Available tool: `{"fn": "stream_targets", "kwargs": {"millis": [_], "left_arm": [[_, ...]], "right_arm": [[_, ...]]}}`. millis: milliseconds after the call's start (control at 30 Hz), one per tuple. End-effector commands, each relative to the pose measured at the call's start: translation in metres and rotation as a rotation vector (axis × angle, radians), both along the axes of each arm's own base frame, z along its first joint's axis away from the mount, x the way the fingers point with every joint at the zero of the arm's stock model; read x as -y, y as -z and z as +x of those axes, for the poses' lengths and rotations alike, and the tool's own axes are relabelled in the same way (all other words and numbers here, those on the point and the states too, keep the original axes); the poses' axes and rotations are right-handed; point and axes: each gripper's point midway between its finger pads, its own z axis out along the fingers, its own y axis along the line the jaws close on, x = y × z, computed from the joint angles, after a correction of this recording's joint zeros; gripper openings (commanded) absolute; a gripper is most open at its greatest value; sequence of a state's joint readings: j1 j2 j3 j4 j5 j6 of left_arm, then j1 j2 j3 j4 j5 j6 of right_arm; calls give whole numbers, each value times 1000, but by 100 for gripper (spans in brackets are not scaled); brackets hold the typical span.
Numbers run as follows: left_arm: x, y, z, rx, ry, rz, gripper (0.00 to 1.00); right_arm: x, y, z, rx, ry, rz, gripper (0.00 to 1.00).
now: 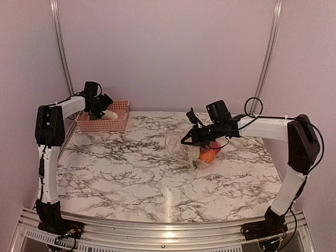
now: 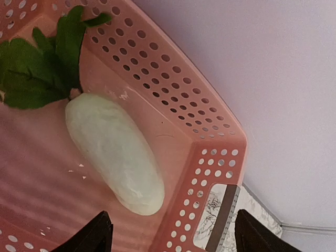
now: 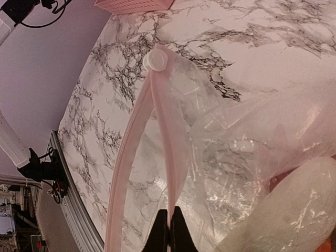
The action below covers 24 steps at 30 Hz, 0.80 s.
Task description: Open the zip-top bag and remove the fake food
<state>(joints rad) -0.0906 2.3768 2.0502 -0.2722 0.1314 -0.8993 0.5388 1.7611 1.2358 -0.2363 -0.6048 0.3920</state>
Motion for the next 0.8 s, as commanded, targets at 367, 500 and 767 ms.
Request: {"fn": "stream_targets", "kwargs": {"millis": [367, 500, 767], "left_arm": [[118, -99, -127, 357, 531, -17, 69], [174, -102, -179, 393, 672, -100, 57], [260, -104, -249, 411, 870, -238, 36]], "right_arm": [[-39, -31, 33, 53, -58, 76, 0], [-54, -39, 33, 64, -85, 90, 0], [-84, -50, 29, 72, -134, 124, 0]]}}
